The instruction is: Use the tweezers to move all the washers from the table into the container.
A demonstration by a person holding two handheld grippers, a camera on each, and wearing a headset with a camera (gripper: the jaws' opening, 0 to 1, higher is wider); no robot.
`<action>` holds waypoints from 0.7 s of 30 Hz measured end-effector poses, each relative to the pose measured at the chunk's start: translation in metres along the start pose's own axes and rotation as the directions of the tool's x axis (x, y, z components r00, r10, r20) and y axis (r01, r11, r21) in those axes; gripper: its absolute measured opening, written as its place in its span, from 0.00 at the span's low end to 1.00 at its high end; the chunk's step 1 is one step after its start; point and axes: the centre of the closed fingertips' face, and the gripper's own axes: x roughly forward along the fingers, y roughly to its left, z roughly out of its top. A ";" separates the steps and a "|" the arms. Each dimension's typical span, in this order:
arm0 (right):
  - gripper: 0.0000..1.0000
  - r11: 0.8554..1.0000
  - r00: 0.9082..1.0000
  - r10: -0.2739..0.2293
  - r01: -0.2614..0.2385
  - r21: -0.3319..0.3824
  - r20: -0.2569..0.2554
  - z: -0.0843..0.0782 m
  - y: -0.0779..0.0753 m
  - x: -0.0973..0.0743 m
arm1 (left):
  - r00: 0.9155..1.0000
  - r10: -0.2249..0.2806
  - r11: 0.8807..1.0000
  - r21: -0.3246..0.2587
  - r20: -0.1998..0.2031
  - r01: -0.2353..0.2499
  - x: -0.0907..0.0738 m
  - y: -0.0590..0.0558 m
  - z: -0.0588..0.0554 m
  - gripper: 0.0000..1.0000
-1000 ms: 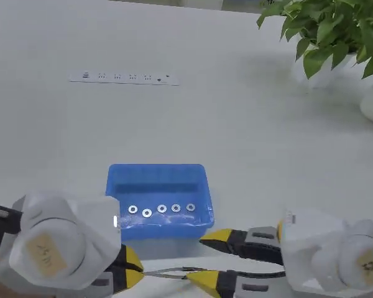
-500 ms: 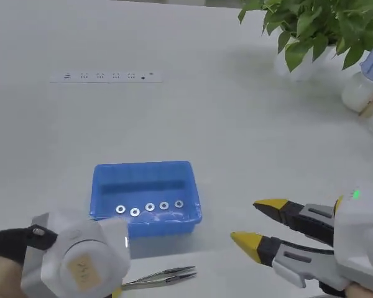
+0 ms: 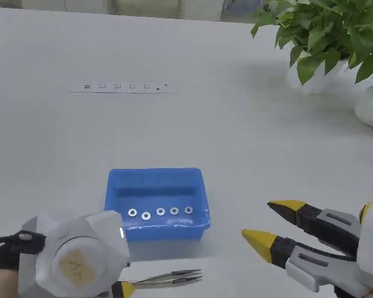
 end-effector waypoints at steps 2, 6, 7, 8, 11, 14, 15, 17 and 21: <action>0.38 1.000 1.000 0.003 -0.004 0.017 0.025 0.004 -0.003 -0.001 | 0.995 0.057 0.995 -0.091 0.079 -0.050 -0.013 0.004 0.011 0.24; 0.43 0.999 0.998 0.003 -0.006 0.040 0.070 0.012 -0.011 -0.002 | 0.947 0.215 0.951 -0.274 0.239 -0.146 -0.048 0.015 0.030 0.33; 0.45 0.999 0.997 0.005 -0.008 0.044 0.077 0.013 -0.013 -0.002 | 0.933 0.245 0.937 -0.310 0.264 -0.159 -0.056 0.016 0.032 0.35; 0.47 0.999 0.996 0.007 -0.011 0.046 0.087 0.014 -0.015 -0.002 | 0.919 0.275 0.924 -0.342 0.282 -0.172 -0.064 0.018 0.033 0.38; 0.55 0.999 0.997 0.014 -0.016 0.029 0.073 0.011 -0.016 -0.001 | 0.878 0.369 0.883 -0.410 0.304 -0.230 -0.085 0.022 0.032 0.46; 0.62 1.000 0.997 0.016 -0.016 -0.011 0.072 0.012 -0.015 -0.001 | 0.831 0.476 0.833 -0.452 0.287 -0.320 -0.101 0.026 0.024 0.58; 0.65 1.000 0.997 0.018 -0.017 -0.013 0.076 0.013 -0.015 -0.001 | 0.819 0.496 0.820 -0.467 0.289 -0.332 -0.104 0.027 0.023 0.61; 0.72 0.999 0.996 0.006 -0.003 -0.036 0.091 0.017 -0.015 -0.001 | 0.789 0.537 0.789 -0.507 0.297 -0.347 -0.112 0.029 0.022 0.67; 0.81 0.998 0.995 0.008 -0.001 -0.061 0.104 0.021 -0.013 -0.005 | 0.737 0.596 0.742 -0.569 0.317 -0.355 -0.126 0.028 0.022 0.78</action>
